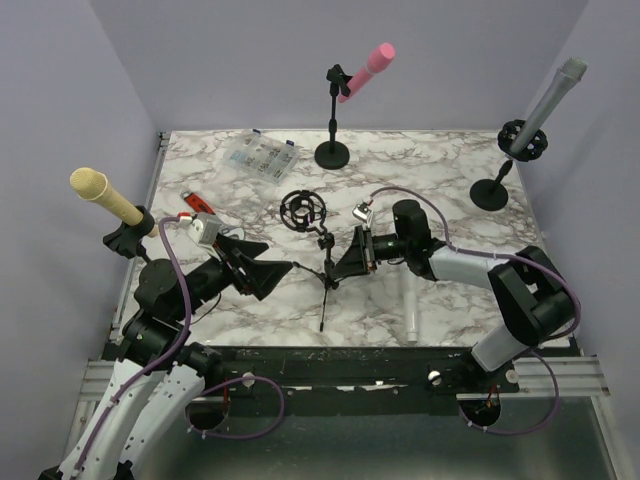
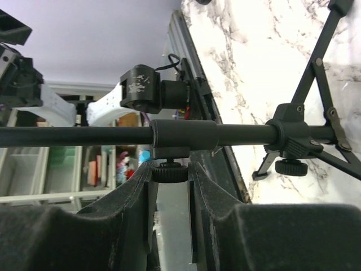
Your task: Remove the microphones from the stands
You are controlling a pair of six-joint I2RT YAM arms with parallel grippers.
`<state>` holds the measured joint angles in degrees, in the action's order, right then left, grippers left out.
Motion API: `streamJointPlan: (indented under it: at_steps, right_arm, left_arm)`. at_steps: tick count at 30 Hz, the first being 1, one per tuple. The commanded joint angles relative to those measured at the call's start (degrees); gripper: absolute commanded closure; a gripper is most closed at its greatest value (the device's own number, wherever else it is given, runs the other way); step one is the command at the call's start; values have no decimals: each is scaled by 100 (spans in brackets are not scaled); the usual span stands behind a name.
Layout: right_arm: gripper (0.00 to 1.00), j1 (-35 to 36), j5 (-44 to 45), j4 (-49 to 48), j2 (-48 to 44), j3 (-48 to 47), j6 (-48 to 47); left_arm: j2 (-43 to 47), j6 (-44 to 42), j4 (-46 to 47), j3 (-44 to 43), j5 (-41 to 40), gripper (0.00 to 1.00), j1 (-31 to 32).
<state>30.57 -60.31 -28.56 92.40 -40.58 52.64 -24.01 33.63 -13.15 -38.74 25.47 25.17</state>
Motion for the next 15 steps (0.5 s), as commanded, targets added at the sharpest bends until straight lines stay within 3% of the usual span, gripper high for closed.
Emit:
streamJointPlan:
  at_steps: [1, 15]
  right_arm:
    - [99, 37, 1074, 1417, -128, -90, -1102]
    - [99, 771, 3370, 2533, -893, -530, -2511]
  left_arm:
    - [94, -49, -111, 68, -122, 1, -23]
    - [156, -34, -170, 110, -192, 1, -25]
